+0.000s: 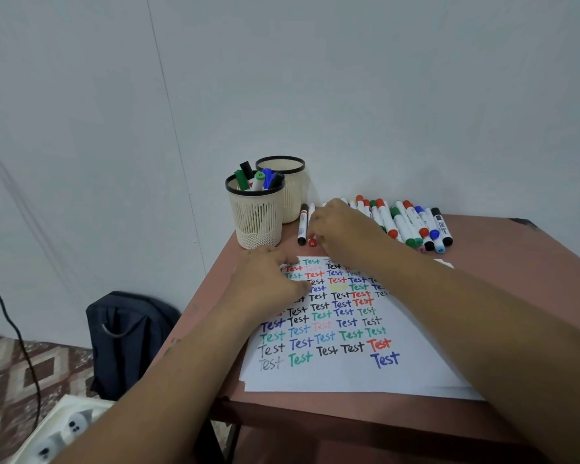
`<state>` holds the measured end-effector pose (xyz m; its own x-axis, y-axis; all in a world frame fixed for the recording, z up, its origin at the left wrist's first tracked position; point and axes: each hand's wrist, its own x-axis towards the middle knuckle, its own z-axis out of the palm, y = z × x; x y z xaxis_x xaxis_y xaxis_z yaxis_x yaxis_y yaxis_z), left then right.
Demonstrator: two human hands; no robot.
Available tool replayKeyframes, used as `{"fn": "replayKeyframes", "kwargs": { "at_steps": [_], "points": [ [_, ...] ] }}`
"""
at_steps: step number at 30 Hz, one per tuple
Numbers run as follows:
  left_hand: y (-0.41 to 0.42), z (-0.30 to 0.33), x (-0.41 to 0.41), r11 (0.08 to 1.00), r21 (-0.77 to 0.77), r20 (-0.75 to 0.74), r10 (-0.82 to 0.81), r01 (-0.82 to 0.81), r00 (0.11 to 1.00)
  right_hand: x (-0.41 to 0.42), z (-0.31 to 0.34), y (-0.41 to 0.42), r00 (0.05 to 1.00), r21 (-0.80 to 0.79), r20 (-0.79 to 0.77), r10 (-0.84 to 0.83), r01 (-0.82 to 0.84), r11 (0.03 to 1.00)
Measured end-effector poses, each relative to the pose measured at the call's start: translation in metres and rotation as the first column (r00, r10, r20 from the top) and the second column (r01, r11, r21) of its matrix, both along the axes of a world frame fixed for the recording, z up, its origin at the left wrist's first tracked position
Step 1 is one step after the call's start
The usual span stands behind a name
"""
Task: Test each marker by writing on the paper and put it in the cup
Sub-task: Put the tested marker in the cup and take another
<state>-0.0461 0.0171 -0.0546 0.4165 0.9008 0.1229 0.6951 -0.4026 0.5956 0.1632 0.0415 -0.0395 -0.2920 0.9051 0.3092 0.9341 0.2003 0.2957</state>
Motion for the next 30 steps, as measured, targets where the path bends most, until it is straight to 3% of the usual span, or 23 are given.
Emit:
{"fn": "replayKeyframes", "kwargs": {
  "at_steps": [13, 15, 18, 21, 24, 28, 30],
  "points": [
    [-0.006, 0.004, 0.001, 0.998, 0.051, 0.014, 0.041, -0.042, 0.999, 0.013, 0.0, -0.018, 0.945, 0.158, 0.136, 0.297, -0.317, 0.935],
    [-0.006, 0.003, 0.001, 0.997, 0.056, 0.035, 0.043, -0.045, 0.998, 0.012, 0.004, -0.028, 0.951, 0.244, 0.018, 0.31, -0.305, 0.921],
    [-0.006, 0.0, 0.0, 0.995, 0.099, 0.079, 0.024, -0.032, 0.997, 0.008, 0.018, -0.05, 0.899, 0.314, -0.349, 0.264, -0.153, 0.937],
    [-0.008, -0.001, 0.0, 0.982, 0.189, 0.089, -0.016, -0.001, 0.996, -0.001, 0.033, -0.079, 0.677, 0.354, -0.683, 0.272, -0.019, 0.935],
    [-0.011, -0.002, 0.001, 0.958, 0.284, 0.115, -0.069, 0.034, 0.991, -0.01, 0.045, -0.106, 0.214, 0.274, -0.941, 0.261, 0.033, 0.961],
    [-0.012, 0.0, 0.002, 0.95, 0.309, 0.136, -0.103, 0.057, 0.985, -0.019, 0.05, -0.129, -0.2, 0.203, -0.959, 0.2, 0.005, 0.979],
    [-0.012, 0.002, 0.002, 0.949, 0.307, 0.124, -0.114, 0.072, 0.986, -0.017, 0.048, -0.132, -0.289, 0.169, -0.943, 0.165, 0.012, 0.986]
  ]
}}
